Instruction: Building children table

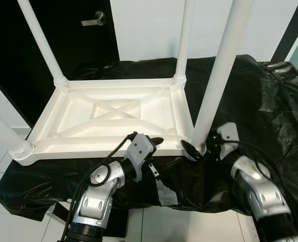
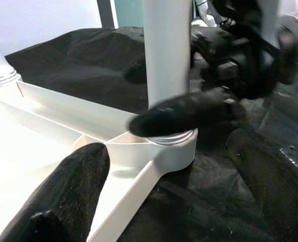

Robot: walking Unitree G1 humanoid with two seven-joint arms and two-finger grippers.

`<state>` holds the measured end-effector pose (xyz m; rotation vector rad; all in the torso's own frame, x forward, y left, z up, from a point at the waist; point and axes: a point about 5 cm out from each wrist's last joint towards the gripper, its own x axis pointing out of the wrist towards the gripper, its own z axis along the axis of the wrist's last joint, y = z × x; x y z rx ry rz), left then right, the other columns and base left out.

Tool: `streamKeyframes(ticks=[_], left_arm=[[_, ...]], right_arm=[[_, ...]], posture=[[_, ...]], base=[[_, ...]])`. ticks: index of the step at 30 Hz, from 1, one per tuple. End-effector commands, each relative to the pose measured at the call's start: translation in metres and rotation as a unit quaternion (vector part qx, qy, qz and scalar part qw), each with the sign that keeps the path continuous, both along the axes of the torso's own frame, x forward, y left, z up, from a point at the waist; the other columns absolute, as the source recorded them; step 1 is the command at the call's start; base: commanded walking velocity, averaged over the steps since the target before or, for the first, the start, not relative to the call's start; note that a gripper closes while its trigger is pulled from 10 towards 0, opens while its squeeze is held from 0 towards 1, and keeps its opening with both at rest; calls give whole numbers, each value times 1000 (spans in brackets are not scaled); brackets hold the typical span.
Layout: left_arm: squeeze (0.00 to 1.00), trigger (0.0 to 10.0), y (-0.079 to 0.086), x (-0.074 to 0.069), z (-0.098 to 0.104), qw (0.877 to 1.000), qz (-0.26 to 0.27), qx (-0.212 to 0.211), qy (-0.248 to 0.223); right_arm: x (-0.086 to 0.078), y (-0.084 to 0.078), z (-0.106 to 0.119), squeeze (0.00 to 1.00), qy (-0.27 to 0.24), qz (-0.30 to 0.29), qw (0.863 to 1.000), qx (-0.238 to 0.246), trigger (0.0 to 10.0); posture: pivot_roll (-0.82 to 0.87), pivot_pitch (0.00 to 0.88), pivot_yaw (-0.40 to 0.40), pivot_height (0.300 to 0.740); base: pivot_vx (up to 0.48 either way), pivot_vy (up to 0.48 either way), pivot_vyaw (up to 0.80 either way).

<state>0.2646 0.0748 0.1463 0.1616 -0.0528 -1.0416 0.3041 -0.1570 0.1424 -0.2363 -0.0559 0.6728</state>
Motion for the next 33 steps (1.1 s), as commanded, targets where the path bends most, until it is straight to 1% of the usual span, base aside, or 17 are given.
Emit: streamKeyframes(ticks=[1, 2, 3, 4, 5, 10, 14, 17, 18, 19, 20, 24, 25, 27, 28, 30, 33], left_arm=[[0, 10000, 5, 6, -3, 998, 67, -6, 2], [0, 10000, 5, 6, -3, 998, 67, -6, 2], [0, 10000, 5, 6, -2, 998, 69, -6, 1], [0, 10000, 5, 6, -2, 998, 69, -6, 1], [0, 10000, 5, 6, -2, 997, 73, -7, 0], [0, 10000, 7, 4, -2, 996, 83, -12, 1], [0, 10000, 7, 3, -3, 996, 85, -12, 2], [0, 10000, 7, 2, -4, 996, 84, -13, 4], [0, 10000, 6, 2, -4, 997, 82, -13, 4], [0, 10000, 6, 2, -4, 997, 82, -13, 4], [0, 10000, 5, 3, -3, 997, 79, -14, 5], [0, 10000, 4, 3, -3, 997, 70, -14, 5], [0, 10000, 4, 3, -3, 997, 70, -14, 5], [0, 10000, 3, 2, -3, 998, 66, -13, 6], [0, 10000, 3, 2, -3, 998, 66, -13, 6], [0, 10000, 2, 3, -3, 998, 62, -13, 7], [0, 10000, 2, 3, -2, 998, 60, -11, 7]], right_arm=[[1, 3, -7, 0, 13, 20, 1000, -13, 10000], [1, 3, -7, 0, 13, 20, 1000, -13, 10000], [2, 4, -7, 0, 13, 31, 999, -16, 4510], [2, 4, -7, 0, 13, 31, 999, -16, 4510], [2, 5, -7, 0, 16, 42, 999, -16, 0], [-3, 0, -13, 0, 34, 57, 998, -20, 0], [-6, -5, -18, 0, 44, 50, 998, -16, 0], [-10, -9, -23, 0, 51, 23, 998, -21, 0], [-10, -11, -26, 0, 51, -5, 998, -31, 0], [-10, -11, -26, 0, 51, -5, 998, -31, 0], [-10, -12, -28, 0, 52, -49, 997, -31, 10000], [-12, -4, -31, 0, 43, -125, 991, -17, 10000], [-12, -4, -31, 0, 43, -125, 991, -17, 10000], [-13, 0, -34, 0, 48, -178, 983, -7, 10000], [-13, 0, -34, 0, 48, -178, 983, -7, 10000], [-15, 4, -38, 0, 54, -247, 967, 15, 10000], [-17, 14, -36, 0, 47, -315, 946, 57, 10000]], posture=[[-37, 0, -1, 740], [-37, 0, -1, 740], [-28, 0, -11, 740], [-28, 0, -11, 740], [-21, 0, -18, 740], [-13, 0, -30, 740], [-15, 0, -33, 740], [-29, 0, -24, 740], [-33, 0, -22, 740], [-33, 0, -22, 740], [-39, 0, -17, 740], [-53, 0, -3, 740], [-53, 0, -3, 740], [-59, 0, 4, 740], [-59, 0, 4, 740], [-63, 0, 9, 740], [-62, 0, 13, 740]], base=[[0, 0, 0], [0, 0, 0], [0, 0, 0], [0, 0, 0], [0, 0, 0], [0, 0, 0], [0, 0, 0], [0, 0, 0], [0, 0, 0], [0, 0, 0], [0, 0, 0], [0, 0, 0], [0, 0, 0], [0, 0, 0], [0, 0, 0], [0, 0, 0], [0, 0, 0]])
